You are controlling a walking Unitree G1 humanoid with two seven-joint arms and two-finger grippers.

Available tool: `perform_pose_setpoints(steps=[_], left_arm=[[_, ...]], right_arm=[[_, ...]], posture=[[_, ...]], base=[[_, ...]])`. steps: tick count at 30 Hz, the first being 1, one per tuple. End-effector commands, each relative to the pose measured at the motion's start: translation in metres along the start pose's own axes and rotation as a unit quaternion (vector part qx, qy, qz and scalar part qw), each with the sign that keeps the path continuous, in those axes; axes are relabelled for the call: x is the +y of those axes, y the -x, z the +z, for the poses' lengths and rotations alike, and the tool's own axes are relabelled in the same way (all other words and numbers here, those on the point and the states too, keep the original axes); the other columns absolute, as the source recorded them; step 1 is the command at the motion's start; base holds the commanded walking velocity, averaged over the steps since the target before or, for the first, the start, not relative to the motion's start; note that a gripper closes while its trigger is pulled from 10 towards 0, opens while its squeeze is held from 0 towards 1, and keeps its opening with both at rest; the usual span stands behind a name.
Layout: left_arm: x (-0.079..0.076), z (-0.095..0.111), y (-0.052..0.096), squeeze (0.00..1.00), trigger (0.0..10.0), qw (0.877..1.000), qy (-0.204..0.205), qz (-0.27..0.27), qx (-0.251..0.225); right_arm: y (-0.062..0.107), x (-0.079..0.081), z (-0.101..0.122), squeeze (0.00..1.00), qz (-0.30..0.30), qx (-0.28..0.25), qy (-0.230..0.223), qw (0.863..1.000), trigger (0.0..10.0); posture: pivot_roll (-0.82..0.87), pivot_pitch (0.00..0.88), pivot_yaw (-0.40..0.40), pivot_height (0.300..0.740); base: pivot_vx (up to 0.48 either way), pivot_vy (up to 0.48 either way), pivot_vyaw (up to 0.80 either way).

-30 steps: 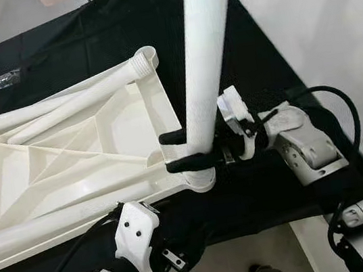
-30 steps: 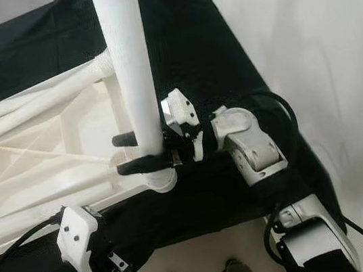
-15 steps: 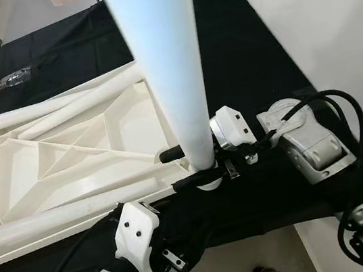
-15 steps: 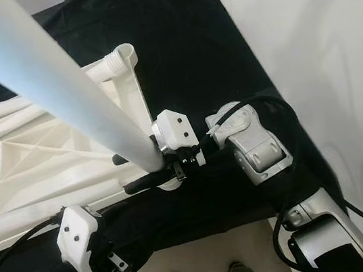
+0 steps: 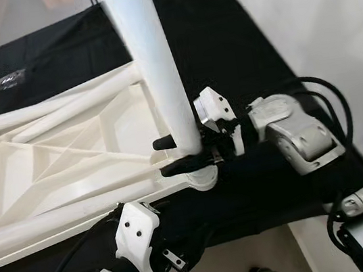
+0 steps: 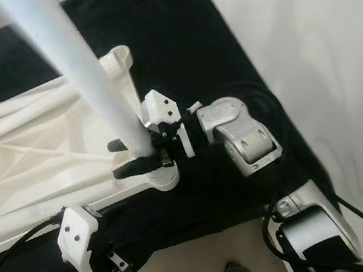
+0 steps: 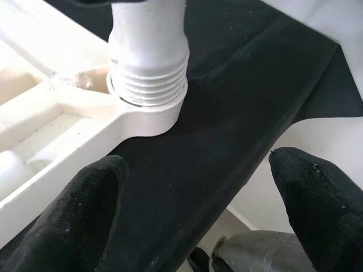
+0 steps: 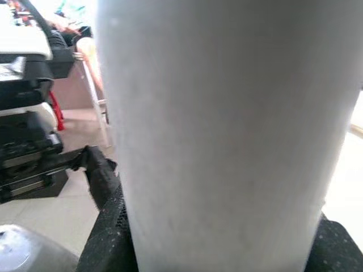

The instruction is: Building children table

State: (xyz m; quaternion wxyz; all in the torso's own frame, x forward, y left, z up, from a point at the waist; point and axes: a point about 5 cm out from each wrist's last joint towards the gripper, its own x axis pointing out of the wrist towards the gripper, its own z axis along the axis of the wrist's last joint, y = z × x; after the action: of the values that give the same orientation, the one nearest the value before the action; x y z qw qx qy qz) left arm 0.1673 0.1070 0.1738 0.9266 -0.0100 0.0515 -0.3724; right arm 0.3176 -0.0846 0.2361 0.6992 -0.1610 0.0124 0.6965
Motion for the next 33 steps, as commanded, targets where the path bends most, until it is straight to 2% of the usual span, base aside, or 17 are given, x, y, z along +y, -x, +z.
perform_pose_setpoints(steps=[1,10,11,13,14,15,16,17,18,19,23,27,30,33], left_arm=[[0.000,-0.007,0.001,0.00,10.0,1.000,0.008,0.001,0.015],[0.000,-0.007,0.001,0.00,10.0,1.000,0.008,-0.001,0.016],[0.001,-0.008,0.000,0.00,10.0,1.000,0.007,0.000,0.016],[0.001,-0.008,0.000,0.00,10.0,1.000,0.007,0.000,0.016],[0.008,-0.006,-0.002,0.00,10.0,1.000,-0.001,0.015,0.008],[0.008,-0.006,-0.002,0.00,10.0,1.000,-0.001,0.015,0.008],[0.018,-0.002,-0.003,0.00,10.0,0.999,-0.011,0.035,-0.004],[0.018,-0.002,-0.003,0.00,10.0,0.999,-0.011,0.035,-0.004],[0.031,0.005,-0.003,0.00,10.0,0.998,-0.021,0.058,-0.020],[0.043,0.014,-0.003,0.00,10.0,0.996,-0.030,0.080,-0.040],[0.067,0.041,-0.003,0.00,10.0,0.986,-0.065,0.123,-0.097],[0.072,0.051,-0.007,0.00,10.0,0.982,-0.069,0.132,-0.120],[0.080,0.068,-0.015,0.00,10.0,0.973,-0.084,0.146,-0.158],[0.081,0.072,-0.016,0.00,10.0,0.970,-0.090,0.151,-0.168]], right_arm=[[-0.003,0.018,-0.078,0.00,-0.018,0.100,-0.165,0.981,10.0],[-0.004,0.019,-0.081,0.00,-0.041,0.090,-0.167,0.981,10.0],[-0.005,0.016,-0.074,0.00,-0.054,0.054,-0.151,0.986,10.0],[-0.005,0.016,-0.074,0.00,-0.054,0.054,-0.151,0.986,10.0],[-0.002,0.012,-0.056,0.00,-0.061,-0.019,-0.137,0.988,10.0],[-0.002,0.012,-0.056,0.00,-0.061,-0.019,-0.137,0.988,10.0],[0.003,0.009,-0.039,0.00,-0.065,-0.091,-0.130,0.985,10.0],[0.003,0.009,-0.039,0.00,-0.065,-0.091,-0.130,0.985,10.0],[0.011,0.006,-0.022,0.00,-0.066,-0.152,-0.126,0.978,10.0],[0.016,0.005,-0.011,0.00,-0.064,-0.186,-0.124,0.973,10.0],[0.022,0.005,-0.004,0.00,-0.074,-0.213,-0.108,0.968,10.0],[0.021,0.002,-0.001,0.00,-0.086,-0.225,-0.102,0.965,10.0],[0.017,-0.006,0.005,0.00,-0.116,-0.244,-0.089,0.959,10.0],[0.016,-0.009,0.007,0.00,-0.126,-0.248,-0.086,0.957,10.0]], posture=[[0.03,0.292,0.137,0.740],[0.03,0.288,0.137,0.740],[0.02,0.274,0.136,0.740],[0.02,0.274,0.136,0.740],[0.02,0.257,0.129,0.740],[0.02,0.257,0.129,0.740],[0.01,0.240,0.123,0.740],[0.01,0.240,0.123,0.740],[0.00,0.216,0.117,0.740],[0.00,0.203,0.113,0.740],[-0.01,0.163,0.100,0.740],[-0.01,0.134,0.091,0.740],[-0.03,0.096,0.085,0.740],[-0.03,0.092,0.084,0.740]], base=[[0.000,0.000,0.00],[0.000,0.000,0.00],[0.000,0.000,0.00],[0.000,0.000,0.00],[0.000,0.000,0.00],[0.000,0.000,0.00],[0.000,0.000,0.00],[0.000,0.000,0.00],[0.000,0.000,0.00],[0.000,0.000,0.00],[0.000,0.000,0.00],[0.000,0.000,0.00],[0.000,0.000,0.00],[0.000,0.000,0.00]])
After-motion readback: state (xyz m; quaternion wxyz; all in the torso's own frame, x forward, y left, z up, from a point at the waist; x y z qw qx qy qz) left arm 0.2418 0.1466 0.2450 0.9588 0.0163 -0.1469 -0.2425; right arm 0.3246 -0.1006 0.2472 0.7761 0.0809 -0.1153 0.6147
